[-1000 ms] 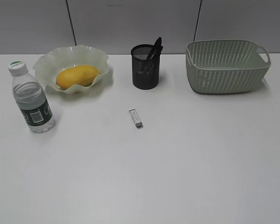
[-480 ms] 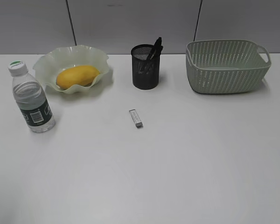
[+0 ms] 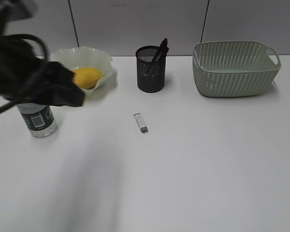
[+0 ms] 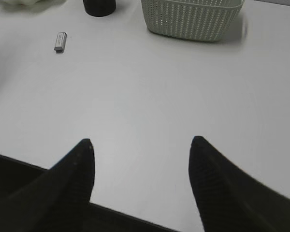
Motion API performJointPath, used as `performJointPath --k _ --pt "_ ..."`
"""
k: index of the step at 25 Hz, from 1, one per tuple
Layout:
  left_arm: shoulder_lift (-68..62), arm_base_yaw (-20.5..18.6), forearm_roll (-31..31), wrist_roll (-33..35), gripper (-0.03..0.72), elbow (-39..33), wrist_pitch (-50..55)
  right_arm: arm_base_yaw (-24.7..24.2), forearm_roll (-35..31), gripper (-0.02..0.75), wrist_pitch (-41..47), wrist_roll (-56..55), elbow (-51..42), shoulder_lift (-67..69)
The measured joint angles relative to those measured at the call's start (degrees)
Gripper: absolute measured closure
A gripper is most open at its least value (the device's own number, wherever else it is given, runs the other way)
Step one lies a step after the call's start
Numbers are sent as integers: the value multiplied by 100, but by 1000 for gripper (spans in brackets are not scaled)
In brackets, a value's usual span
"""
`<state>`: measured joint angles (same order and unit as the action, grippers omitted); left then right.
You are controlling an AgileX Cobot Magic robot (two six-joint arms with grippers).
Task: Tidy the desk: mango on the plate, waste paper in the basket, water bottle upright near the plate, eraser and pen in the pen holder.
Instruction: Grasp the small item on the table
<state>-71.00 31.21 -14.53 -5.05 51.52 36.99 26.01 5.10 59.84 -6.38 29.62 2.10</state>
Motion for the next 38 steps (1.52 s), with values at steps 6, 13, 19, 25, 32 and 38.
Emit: performJointPath --k 6,13,19,25,32,38 --pt "-2410 382 222 -895 323 1396 -338 0 0 247 0 0 0 0" --pt "-4085 394 -388 -1212 260 2814 -591 0 0 247 0 0 0 0" --pt "-5051 400 -321 -2086 258 3477 -340 0 0 247 -1 0 0 0" --pt "-5479 400 281 -3045 258 3637 -30 0 0 247 -1 0 0 0" --pt "-5742 532 505 -3256 275 4014 -64 0 0 247 -1 0 -10 0" --pt "-6029 605 1219 -3574 351 4541 673 0 0 247 -1 0 -16 0"
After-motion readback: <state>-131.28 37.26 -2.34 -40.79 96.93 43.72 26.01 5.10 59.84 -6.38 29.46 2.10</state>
